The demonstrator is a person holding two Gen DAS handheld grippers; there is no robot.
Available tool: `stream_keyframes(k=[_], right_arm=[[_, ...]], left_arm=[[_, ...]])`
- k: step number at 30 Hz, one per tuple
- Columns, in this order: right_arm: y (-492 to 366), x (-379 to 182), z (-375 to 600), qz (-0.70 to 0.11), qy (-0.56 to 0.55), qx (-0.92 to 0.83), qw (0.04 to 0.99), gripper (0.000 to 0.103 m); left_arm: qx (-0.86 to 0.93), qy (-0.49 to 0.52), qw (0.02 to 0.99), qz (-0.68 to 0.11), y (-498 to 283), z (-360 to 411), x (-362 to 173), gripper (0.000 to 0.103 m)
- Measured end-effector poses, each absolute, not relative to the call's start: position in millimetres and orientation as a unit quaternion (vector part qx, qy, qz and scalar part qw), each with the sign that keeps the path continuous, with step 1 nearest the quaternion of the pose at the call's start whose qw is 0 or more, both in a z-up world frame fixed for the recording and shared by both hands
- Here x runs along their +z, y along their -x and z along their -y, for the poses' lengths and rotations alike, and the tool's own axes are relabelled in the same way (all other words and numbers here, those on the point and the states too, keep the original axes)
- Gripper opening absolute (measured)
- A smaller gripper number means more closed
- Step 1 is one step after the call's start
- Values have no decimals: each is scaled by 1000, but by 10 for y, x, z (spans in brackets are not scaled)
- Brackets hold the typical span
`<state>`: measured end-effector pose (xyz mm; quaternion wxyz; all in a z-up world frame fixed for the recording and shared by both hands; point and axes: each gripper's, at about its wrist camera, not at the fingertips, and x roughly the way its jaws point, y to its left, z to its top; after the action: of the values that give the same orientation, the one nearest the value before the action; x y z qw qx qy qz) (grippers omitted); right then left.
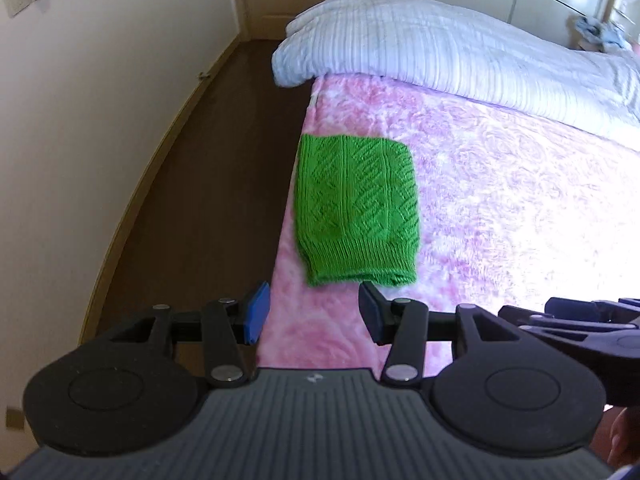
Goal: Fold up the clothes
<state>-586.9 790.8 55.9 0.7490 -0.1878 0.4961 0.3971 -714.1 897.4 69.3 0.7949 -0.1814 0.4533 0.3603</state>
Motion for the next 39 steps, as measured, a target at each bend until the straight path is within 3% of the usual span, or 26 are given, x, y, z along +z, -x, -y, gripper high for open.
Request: stream_keyframes(k=[12,39], right_arm=[[5635,521,-7499,-486,227,451,713,49],[5671,423,-7966,-515,203,425,716,49]], left_arm=[[413,216,763,-448,7098,-8373,709,45],[377,209,775,-463,7024,-9008,689,45]])
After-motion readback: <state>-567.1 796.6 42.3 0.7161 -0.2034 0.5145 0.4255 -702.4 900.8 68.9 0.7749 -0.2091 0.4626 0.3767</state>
